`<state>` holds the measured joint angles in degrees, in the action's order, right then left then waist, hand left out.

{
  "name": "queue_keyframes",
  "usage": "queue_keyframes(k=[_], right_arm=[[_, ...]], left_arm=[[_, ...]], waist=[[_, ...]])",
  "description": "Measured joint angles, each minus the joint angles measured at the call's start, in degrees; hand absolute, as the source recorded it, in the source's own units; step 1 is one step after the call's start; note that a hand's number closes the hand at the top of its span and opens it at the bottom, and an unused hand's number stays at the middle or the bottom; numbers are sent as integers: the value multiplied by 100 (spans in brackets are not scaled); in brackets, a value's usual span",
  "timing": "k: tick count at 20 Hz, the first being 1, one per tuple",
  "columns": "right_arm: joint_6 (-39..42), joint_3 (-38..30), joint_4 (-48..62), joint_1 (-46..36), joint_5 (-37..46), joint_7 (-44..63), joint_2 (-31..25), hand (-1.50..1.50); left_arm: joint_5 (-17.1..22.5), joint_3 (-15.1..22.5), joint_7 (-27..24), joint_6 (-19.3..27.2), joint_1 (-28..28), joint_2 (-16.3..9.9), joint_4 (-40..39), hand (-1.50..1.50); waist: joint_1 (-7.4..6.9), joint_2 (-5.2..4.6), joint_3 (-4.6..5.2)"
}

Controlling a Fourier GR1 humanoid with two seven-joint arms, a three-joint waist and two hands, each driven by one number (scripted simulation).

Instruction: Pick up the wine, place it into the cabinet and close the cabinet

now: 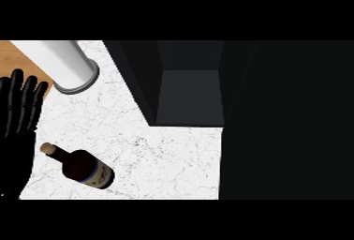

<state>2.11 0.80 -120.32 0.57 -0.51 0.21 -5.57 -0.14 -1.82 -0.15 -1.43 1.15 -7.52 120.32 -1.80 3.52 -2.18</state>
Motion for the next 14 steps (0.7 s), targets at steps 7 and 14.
queue_keyframes(k=[7, 14], right_arm=[[127, 136, -312, 343, -163, -24, 49, -150], [812, 913, -528, 534, -922, 387, 35, -150]], left_arm=[[-1616, -704, 708, 1834, 86, 343, 35, -150], [-2828, -534, 1726, 4212, 644, 674, -97, -150]], waist=[[106, -268, 151], [305, -339, 175]])
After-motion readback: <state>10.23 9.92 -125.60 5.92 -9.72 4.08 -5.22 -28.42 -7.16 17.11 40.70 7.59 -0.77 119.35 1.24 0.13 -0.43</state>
